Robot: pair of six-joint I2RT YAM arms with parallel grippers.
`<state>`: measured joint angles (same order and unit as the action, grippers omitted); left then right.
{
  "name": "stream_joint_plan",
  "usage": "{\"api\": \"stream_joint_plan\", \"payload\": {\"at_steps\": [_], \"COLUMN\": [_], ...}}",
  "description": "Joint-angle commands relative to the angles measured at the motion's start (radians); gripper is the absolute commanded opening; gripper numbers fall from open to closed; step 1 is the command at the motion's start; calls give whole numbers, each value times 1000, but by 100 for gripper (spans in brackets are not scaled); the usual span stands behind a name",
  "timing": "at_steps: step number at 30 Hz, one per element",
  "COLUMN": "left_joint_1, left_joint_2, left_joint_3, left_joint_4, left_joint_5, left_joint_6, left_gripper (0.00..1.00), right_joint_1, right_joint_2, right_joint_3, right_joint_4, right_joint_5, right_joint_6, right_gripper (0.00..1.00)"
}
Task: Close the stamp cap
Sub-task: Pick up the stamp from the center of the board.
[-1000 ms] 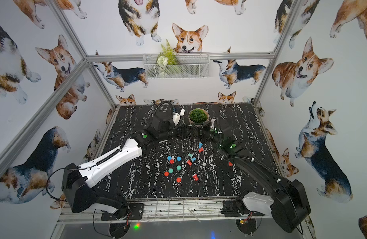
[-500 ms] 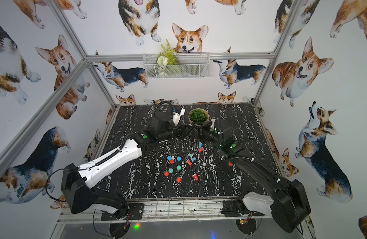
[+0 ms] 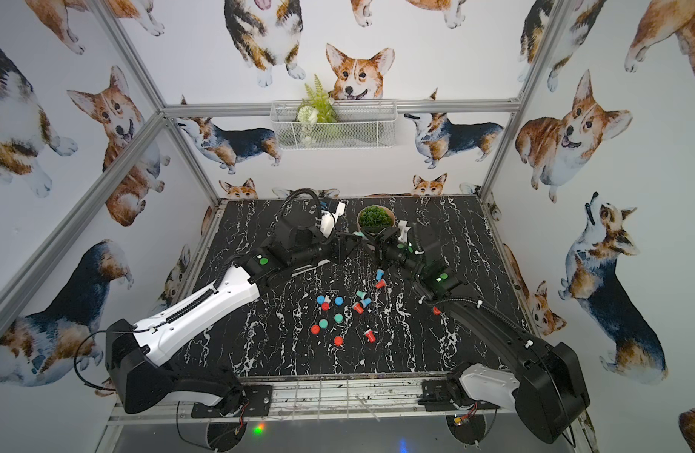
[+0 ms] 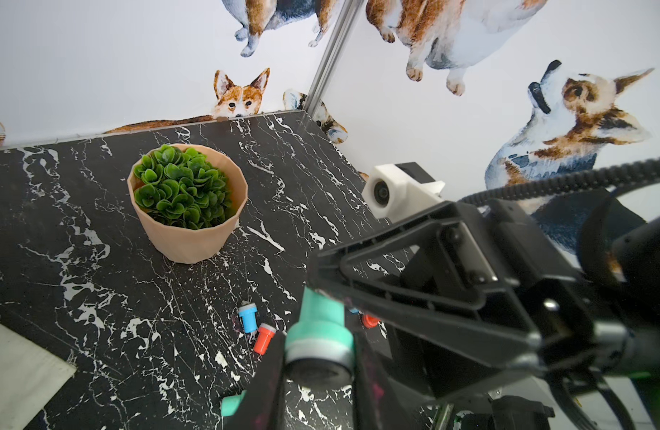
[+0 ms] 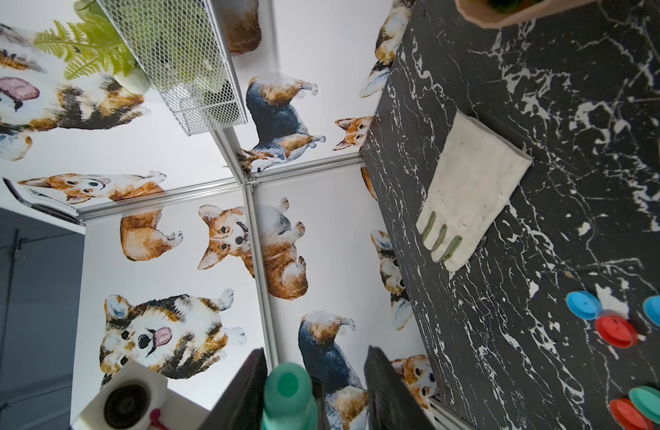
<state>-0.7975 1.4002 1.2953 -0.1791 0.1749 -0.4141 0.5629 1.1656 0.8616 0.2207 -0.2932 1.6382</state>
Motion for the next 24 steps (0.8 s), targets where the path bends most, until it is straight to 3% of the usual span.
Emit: {"api": "stream_joint_plan", "payload": {"at_steps": [1, 7, 13, 18, 21, 24], "left_joint_1": [18, 82, 142, 146, 146, 146], "left_joint_2": [-33, -67, -93, -102, -117, -142], "left_joint_3": [9, 10, 32, 52, 28, -8], "left_joint_4": [-2, -14, -5, -27, 16, 104], "left_joint_5": [83, 296, 543, 692, 761, 821], "left_joint_6": [0, -68, -169, -240, -305, -378], "left_gripper": [16, 14, 12, 11, 11, 10], "right_joint_1": [-48, -154, -165, -163, -157, -143], "right_joint_2": [-32, -122, -241, -342, -379, -393], "right_joint_3": [-26, -94, -59, 14, 47, 77], "right_joint_4": [84, 289, 334, 159, 38, -74], "right_joint_5": [-6, -101, -232, -421, -521, -597], "right_joint_6": [-54, -316, -822, -1321, -1567, -1729], "right_gripper": [48, 46, 43, 42, 43, 46]}}
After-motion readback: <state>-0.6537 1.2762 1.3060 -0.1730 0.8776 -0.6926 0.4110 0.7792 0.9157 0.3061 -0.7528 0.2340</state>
